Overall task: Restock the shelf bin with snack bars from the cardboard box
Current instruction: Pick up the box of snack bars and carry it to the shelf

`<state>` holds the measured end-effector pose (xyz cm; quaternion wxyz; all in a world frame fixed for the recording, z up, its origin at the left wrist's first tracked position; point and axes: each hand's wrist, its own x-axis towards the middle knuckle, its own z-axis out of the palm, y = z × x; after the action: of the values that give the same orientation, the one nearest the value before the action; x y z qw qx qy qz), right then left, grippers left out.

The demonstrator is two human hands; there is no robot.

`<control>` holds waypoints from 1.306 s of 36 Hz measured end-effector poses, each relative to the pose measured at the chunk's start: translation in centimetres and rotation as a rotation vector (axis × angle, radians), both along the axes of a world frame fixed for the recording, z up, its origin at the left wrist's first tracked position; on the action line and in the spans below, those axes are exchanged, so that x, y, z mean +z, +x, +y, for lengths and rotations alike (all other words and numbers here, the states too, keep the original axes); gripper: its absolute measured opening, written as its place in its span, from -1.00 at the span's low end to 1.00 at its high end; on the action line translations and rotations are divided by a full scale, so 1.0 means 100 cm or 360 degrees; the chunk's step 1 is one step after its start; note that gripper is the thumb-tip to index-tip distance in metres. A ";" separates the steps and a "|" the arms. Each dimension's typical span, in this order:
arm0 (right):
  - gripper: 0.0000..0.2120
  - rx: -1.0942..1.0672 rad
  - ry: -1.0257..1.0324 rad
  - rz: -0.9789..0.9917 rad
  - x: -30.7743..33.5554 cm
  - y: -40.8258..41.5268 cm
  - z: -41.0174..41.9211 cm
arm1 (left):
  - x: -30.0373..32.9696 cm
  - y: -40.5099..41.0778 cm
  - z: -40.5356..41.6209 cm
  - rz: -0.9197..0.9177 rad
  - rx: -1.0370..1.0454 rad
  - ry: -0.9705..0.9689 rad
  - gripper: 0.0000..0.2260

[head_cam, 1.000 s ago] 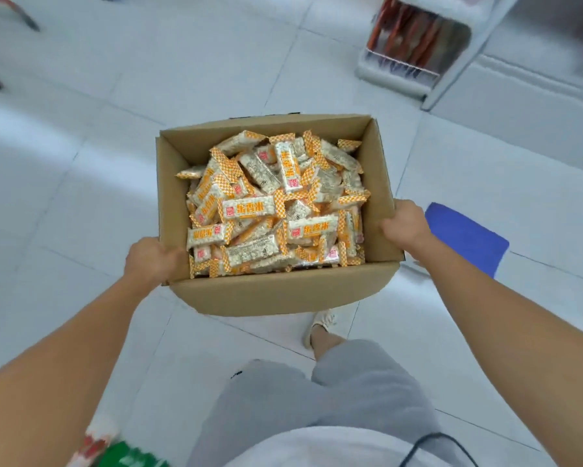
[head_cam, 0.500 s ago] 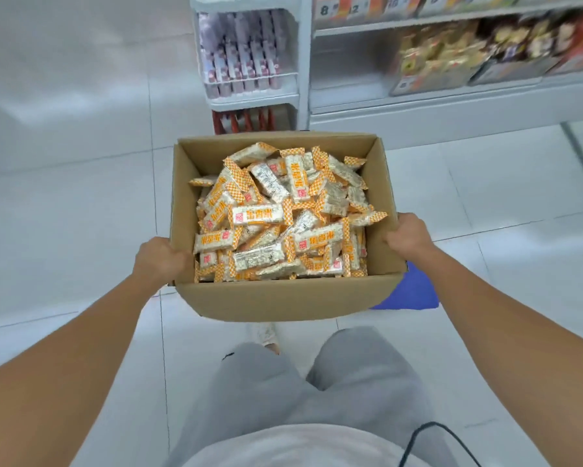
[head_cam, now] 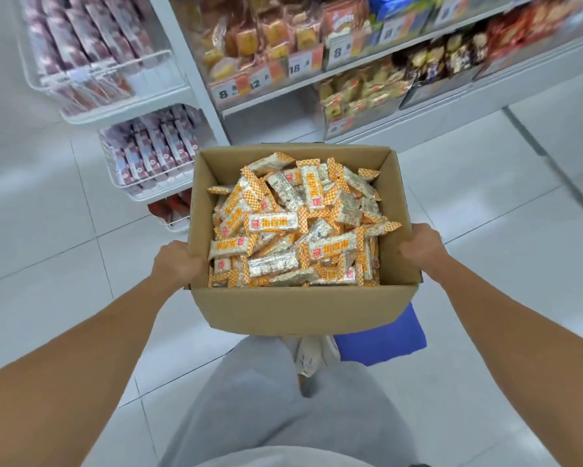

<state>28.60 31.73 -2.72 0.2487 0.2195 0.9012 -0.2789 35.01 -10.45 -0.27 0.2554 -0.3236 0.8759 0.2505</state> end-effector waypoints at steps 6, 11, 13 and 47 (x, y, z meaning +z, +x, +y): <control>-0.84 0.0028 0.0107 -0.0052 -0.018 -0.063 0.007 | -0.037 -0.067 0.013 -0.0091 -0.0089 0.0048 -0.87; -0.83 0.0029 0.0222 -0.0181 -0.037 -0.105 0.009 | -0.079 -0.110 0.011 -0.0202 -0.0104 0.0168 -0.85; -0.82 0.0019 0.0251 -0.0236 -0.043 -0.120 0.010 | -0.088 -0.121 0.012 -0.0237 -0.0118 0.0195 -0.86; -0.96 0.0525 0.0094 -0.0403 -0.469 -0.304 0.044 | -0.480 -0.196 0.106 -0.0501 0.0402 0.0050 -0.89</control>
<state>-1.78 36.10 -49.62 0.3958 0.1095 0.8943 -0.1779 15.42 0.16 -48.25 0.3609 -0.4620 0.7736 0.2404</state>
